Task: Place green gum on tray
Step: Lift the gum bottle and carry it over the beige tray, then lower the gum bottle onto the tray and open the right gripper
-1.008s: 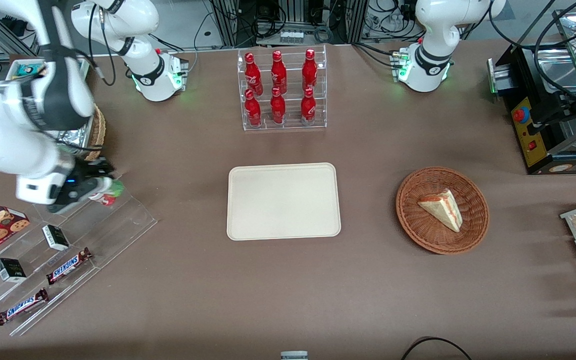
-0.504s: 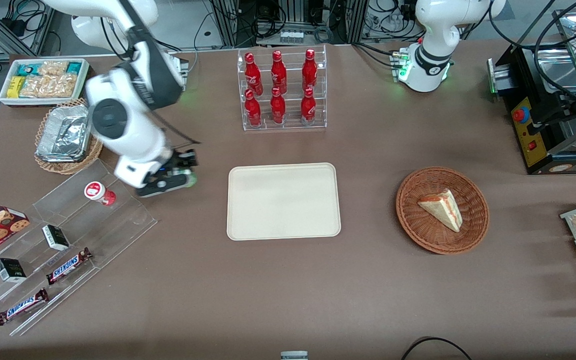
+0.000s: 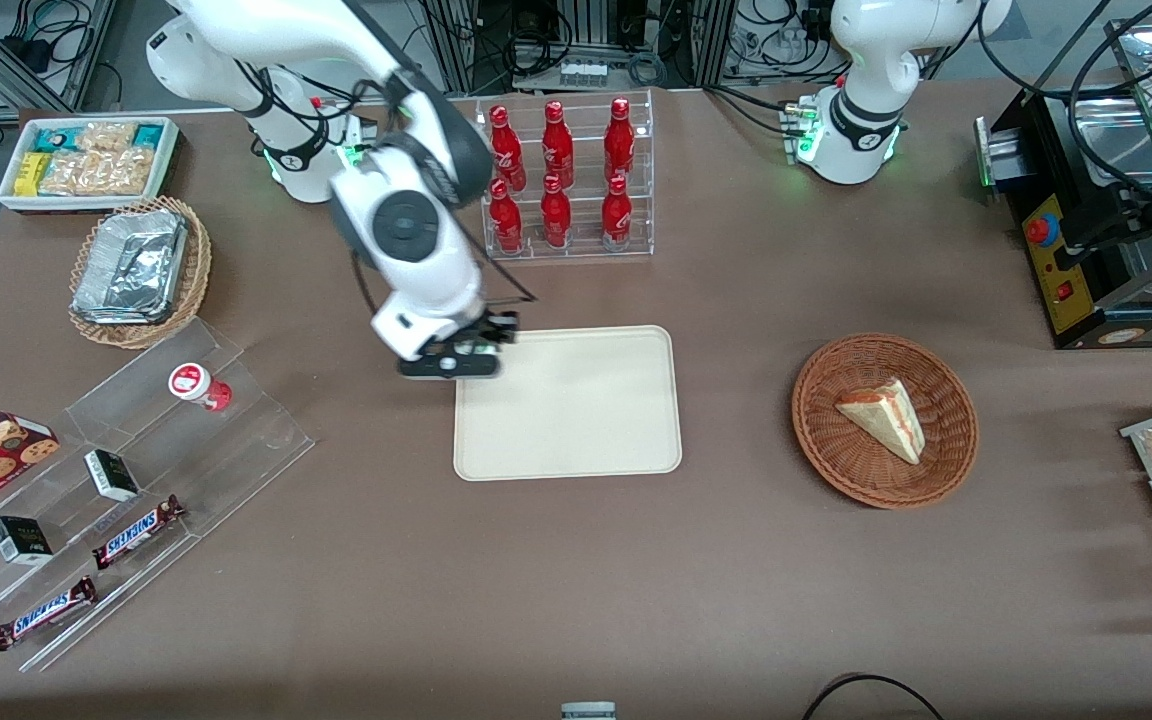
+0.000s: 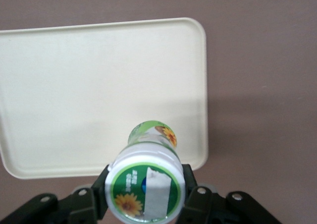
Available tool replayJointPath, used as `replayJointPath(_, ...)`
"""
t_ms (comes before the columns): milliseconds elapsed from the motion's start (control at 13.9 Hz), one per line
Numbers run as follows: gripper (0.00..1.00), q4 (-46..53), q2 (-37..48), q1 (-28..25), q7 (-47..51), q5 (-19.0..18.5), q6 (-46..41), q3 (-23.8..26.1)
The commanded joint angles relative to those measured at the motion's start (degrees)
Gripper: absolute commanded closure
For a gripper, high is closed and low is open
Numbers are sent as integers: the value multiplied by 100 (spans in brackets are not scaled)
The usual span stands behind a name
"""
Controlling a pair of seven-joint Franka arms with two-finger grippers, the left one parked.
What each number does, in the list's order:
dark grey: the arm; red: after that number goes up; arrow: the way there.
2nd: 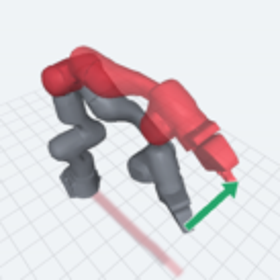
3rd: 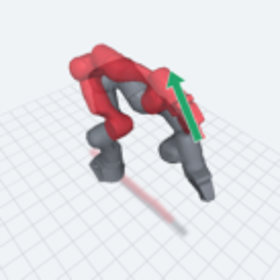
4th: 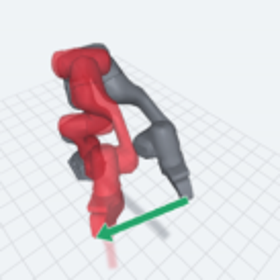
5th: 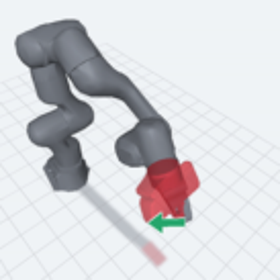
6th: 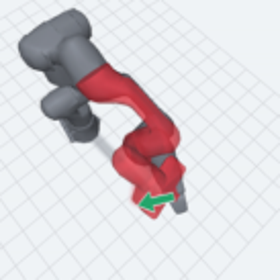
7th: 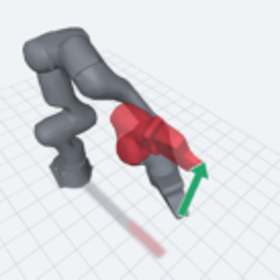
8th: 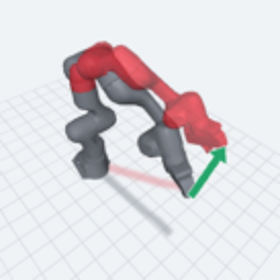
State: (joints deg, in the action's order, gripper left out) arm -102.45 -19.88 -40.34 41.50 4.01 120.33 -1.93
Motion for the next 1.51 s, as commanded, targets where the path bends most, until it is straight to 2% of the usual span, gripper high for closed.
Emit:
replayJointPath(0, 100, 796, -866, -368, 717, 108, 183, -80)
replayJointPath(144, 100, 989, -1245, -500, 1078, 91, 464, -80)
replayJointPath(432, 100, 1341, -1764, -554, 1141, 99, 658, -88)
replayJointPath(1080, 100, 1395, -2125, -466, 1123, 126, 1027, -97)
replayJointPath(1152, 94, 1395, -2143, -457, 1115, 161, 1028, -97)
replayJointPath(1224, 78, 1395, -2160, -457, 1080, 161, 1036, -97)
replayJointPath(1296, 40, 1395, -2169, -457, 1079, 152, 1071, -106)
replayJointPath(1368, 7, 1395, -2178, -457, 1045, 152, 1089, -106)
replayJointPath(1440, 0, 1395, -2169, -457, 992, 152, 1089, -115)
